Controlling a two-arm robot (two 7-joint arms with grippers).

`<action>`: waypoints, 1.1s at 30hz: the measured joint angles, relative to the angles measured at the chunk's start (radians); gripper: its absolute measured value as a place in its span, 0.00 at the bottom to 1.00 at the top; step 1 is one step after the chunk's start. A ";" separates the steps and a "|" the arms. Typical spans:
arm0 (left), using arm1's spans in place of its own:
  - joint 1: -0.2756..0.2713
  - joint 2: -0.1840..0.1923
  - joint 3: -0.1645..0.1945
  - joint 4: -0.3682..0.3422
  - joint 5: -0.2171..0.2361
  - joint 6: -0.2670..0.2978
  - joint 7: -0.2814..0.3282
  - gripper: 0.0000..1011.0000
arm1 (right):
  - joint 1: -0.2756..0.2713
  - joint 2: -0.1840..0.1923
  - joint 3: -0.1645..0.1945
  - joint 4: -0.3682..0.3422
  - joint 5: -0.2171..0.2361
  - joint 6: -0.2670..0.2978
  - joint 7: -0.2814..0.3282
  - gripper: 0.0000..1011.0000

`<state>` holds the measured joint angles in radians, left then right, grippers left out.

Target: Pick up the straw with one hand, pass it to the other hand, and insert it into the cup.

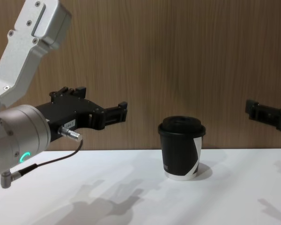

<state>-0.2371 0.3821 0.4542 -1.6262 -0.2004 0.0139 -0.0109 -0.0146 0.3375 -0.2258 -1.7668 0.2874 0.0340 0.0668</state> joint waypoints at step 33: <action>0.000 0.000 0.000 0.000 0.000 0.000 0.000 0.99 | 0.000 0.000 0.000 0.000 0.000 0.000 0.000 0.99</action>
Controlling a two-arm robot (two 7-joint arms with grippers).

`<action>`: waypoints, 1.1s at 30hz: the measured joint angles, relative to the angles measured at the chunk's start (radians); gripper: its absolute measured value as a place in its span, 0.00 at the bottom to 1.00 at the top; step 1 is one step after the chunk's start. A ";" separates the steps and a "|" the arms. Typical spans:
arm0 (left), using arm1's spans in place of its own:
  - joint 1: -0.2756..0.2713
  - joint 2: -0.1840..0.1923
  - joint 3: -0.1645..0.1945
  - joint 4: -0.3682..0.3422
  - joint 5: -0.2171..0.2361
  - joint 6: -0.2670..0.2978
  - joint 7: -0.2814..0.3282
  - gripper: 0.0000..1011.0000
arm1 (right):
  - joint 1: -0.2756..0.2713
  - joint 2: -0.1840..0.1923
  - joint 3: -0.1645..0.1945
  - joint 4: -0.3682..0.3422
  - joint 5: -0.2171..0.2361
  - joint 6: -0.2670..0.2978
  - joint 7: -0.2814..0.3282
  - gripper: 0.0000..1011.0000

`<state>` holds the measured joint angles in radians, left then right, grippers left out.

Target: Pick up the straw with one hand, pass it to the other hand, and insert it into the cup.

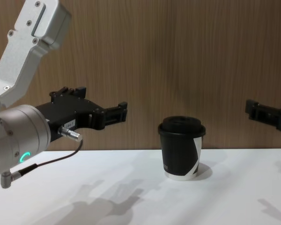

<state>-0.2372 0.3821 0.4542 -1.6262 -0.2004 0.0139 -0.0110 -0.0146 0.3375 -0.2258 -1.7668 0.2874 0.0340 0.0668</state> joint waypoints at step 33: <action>0.000 0.000 0.000 0.000 0.000 0.000 0.000 0.99 | 0.000 0.000 0.000 0.000 0.000 0.000 0.000 0.99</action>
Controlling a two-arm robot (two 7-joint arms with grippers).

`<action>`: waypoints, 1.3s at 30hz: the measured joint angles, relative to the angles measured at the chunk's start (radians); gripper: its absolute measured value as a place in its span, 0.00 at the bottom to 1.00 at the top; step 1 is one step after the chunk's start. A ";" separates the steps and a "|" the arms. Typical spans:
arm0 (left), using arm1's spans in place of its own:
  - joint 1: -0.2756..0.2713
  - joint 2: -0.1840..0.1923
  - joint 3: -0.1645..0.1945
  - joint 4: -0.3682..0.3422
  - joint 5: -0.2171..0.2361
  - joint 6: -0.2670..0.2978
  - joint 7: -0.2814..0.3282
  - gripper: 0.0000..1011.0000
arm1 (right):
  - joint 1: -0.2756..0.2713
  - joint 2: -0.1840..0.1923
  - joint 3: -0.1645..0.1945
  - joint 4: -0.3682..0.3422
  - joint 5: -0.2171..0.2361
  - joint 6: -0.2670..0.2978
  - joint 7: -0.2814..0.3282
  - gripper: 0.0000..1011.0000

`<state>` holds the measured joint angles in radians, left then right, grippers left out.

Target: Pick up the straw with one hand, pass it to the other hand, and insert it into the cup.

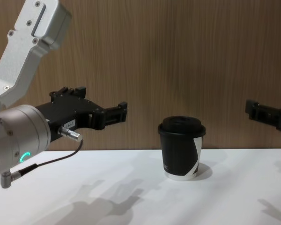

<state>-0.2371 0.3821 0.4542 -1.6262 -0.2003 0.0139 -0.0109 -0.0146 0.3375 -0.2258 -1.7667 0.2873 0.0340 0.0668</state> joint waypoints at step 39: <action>0.000 0.000 0.000 0.000 0.000 0.000 0.000 0.99 | 0.001 0.014 0.049 0.035 -0.050 0.229 -0.057 0.99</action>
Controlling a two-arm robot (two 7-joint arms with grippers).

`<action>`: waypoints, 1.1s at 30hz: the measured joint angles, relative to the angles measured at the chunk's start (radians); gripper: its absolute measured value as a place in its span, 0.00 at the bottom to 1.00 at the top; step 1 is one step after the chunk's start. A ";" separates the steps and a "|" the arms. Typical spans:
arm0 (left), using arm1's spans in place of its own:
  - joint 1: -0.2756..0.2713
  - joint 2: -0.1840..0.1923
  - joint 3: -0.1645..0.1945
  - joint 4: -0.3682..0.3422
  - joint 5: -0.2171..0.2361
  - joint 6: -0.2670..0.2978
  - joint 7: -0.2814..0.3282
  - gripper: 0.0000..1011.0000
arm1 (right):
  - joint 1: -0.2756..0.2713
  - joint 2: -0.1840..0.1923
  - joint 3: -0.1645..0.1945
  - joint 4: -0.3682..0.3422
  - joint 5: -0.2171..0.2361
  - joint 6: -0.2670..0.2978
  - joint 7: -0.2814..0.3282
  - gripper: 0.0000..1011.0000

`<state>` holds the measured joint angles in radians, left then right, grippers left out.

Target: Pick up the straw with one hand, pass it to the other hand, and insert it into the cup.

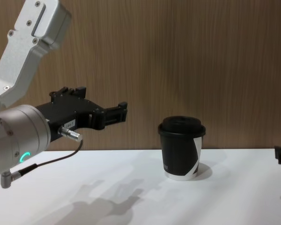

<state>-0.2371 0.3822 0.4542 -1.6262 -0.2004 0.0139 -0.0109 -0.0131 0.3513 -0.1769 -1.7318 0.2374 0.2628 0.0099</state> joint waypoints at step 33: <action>0.000 0.000 0.000 0.000 0.000 0.000 0.000 0.99 | 0.002 -0.064 0.044 0.030 0.025 0.171 -0.039 0.99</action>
<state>-0.2371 0.3821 0.4543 -1.6262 -0.2004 0.0139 -0.0109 -0.0109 0.2874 -0.1333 -1.7018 0.2625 0.4339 -0.0290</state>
